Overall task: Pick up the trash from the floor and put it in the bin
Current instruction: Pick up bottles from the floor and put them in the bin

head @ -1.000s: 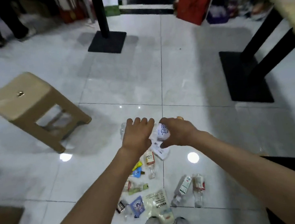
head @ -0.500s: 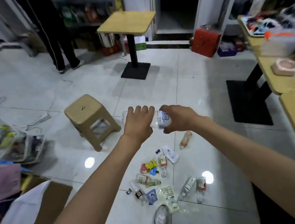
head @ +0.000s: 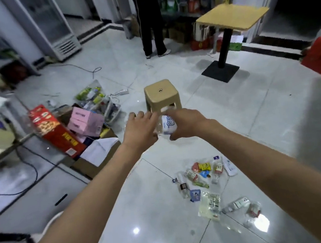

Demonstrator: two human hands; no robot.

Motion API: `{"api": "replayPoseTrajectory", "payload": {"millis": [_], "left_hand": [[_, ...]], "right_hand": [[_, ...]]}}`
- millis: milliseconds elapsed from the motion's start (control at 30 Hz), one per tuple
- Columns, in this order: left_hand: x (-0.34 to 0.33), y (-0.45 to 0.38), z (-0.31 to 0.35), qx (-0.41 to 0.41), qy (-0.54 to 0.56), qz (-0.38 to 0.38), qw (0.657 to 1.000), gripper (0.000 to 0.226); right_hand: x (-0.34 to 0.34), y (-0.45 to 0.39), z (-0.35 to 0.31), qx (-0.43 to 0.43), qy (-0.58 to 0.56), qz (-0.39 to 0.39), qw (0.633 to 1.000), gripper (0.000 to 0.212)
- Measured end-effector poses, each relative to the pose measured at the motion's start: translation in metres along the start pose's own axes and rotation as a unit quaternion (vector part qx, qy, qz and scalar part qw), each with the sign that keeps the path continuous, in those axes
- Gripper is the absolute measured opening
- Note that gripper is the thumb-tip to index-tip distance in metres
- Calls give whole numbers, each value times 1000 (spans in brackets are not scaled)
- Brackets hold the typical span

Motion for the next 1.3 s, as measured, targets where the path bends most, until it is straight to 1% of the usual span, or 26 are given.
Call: {"api": "replayPoseTrajectory", "payload": {"millis": [100,167,233,300,333,367,467,533,633,700,800,900,1033,1100,1167,1233,1267,1300], "left_hand": [[-15,49,-56,64,-7,-30,997,53],[-24,82,-92,87,-20,-45,995,56],[-31,121,-134,111,-22,-37,993,61],[-38,170,-181,164,-18,-29,986,57],[-42,192,-202,190,-25,-33,981,52],[-49,220,-228,221,-31,-45,974,48],[-85,308,-297,300,10,-111,947,58],[-106,358,-331,324,19,-141,935,61],[-145,433,-382,360,41,-174,916,61],[-165,471,-404,371,55,-195,906,64],[-196,514,-436,390,77,-198,896,61],[-230,538,-460,404,102,-206,885,61],[-293,556,-492,430,147,-209,866,55],[-342,558,-506,435,142,-211,864,53],[-394,560,-514,441,156,-226,855,56],[-458,562,-517,456,173,-251,836,63],[-492,565,-517,463,171,-245,834,62],[-525,567,-516,469,183,-244,829,57]], "right_hand": [[-23,-23,-70,54,14,-26,998,70],[-37,-38,-115,87,20,-41,995,67],[-53,-52,-174,128,20,-62,990,64],[-70,-66,-243,179,26,-84,980,64],[-79,-72,-273,200,29,-90,975,65],[-90,-79,-310,223,36,-99,969,67],[-135,-91,-420,281,56,-130,949,67],[-170,-95,-478,299,55,-167,938,65],[-226,-100,-562,314,75,-207,924,70],[-255,-100,-602,322,84,-230,914,70],[-296,-108,-651,330,95,-255,904,72],[-335,-126,-680,322,97,-276,901,75],[-392,-161,-704,297,86,-296,904,77],[-432,-181,-709,280,78,-305,907,74],[-473,-200,-708,256,54,-309,914,76],[-523,-224,-710,246,34,-307,918,83],[-553,-236,-710,242,31,-307,920,88],[-583,-248,-709,239,37,-306,921,93]]}}
Point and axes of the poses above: each hand's wrist, its own y-axis away from the middle knuckle, its own x-axis out of the back of the hand, z = x × y, the point moved 7 cm from there along -y, towards the middle knuckle, and after that the axes turned 1 degree about -z, right-handed, at the moved point
